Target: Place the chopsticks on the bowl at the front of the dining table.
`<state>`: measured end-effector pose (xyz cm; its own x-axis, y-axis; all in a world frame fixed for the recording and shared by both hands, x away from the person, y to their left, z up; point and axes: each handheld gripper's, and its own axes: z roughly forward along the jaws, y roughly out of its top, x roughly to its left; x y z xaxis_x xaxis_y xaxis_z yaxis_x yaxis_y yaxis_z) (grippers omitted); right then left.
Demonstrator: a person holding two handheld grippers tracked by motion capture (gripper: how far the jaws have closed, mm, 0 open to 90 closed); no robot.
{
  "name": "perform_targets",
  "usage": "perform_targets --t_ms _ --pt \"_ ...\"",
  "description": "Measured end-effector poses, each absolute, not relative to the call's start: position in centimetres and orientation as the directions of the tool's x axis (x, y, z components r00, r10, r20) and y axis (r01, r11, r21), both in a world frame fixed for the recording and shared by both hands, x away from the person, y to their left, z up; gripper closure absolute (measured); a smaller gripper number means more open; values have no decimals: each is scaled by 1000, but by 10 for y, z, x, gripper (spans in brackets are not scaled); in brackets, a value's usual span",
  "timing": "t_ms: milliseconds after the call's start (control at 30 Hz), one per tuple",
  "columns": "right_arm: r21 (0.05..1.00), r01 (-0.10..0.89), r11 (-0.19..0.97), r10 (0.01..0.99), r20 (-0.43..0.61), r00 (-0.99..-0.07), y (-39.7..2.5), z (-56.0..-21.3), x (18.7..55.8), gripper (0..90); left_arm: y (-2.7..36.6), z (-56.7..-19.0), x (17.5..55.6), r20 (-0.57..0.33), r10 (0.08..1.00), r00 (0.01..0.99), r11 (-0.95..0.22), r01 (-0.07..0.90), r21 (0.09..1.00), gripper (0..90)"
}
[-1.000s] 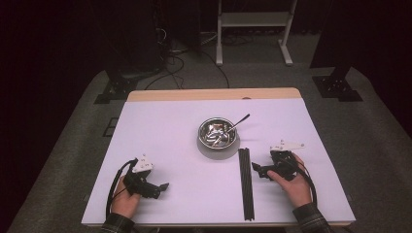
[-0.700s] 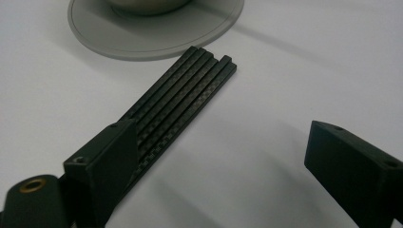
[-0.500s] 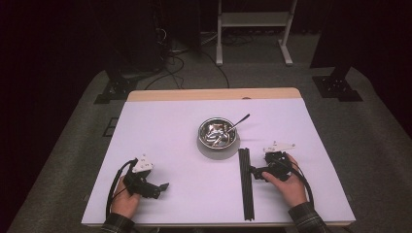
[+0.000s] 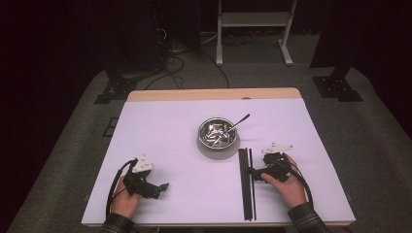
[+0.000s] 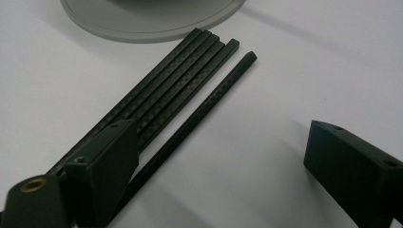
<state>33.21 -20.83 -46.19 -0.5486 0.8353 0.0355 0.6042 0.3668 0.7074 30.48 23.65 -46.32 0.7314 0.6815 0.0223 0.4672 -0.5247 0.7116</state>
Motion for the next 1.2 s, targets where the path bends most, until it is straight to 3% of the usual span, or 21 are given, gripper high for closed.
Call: perform_targets --t_ms 1200 --pt "698 591 404 820 9 -572 -208 -462 292 96 236 -463 305 22 682 731 -524 467 712 0"
